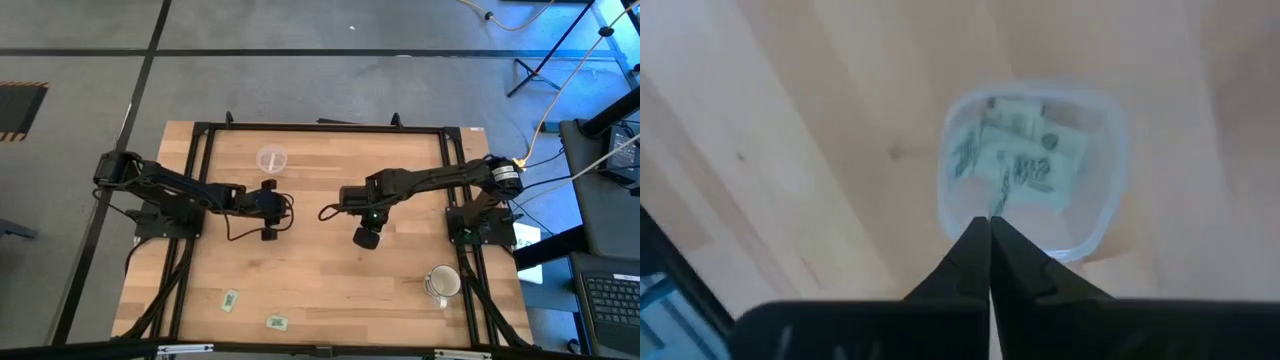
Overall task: Pick and place Stevia / Truvia into bins
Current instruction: Put the stevia packet into the bottom transparent container
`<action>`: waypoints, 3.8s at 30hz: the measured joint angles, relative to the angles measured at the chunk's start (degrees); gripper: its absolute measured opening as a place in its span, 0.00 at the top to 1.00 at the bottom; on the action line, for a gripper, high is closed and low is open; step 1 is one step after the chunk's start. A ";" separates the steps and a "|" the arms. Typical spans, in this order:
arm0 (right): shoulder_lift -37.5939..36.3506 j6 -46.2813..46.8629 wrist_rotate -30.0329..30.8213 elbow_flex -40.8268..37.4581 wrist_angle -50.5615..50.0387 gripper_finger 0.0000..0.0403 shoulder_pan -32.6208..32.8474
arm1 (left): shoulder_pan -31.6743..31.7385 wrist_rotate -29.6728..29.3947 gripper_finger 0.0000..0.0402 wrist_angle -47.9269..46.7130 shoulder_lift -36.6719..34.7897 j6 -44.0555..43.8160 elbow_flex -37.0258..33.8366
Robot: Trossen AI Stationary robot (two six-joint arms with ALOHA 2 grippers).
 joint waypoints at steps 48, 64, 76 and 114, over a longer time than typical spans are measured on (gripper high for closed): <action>-0.04 -32.03 6.72 -2.40 12.60 0.72 -6.62 | -2.05 3.34 0.81 -15.23 -9.79 0.12 2.82; -0.04 -42.66 3.24 -2.36 37.24 0.72 -9.42 | -26.89 7.86 1.00 -29.12 -12.96 -18.51 9.07; -0.04 -42.51 3.18 -2.36 37.34 0.72 -9.42 | -32.72 7.20 1.00 -5.01 0.46 -17.27 9.05; -0.04 -42.18 3.29 -2.36 36.66 0.72 -9.42 | -38.63 16.92 0.99 -1.69 29.11 -30.75 25.38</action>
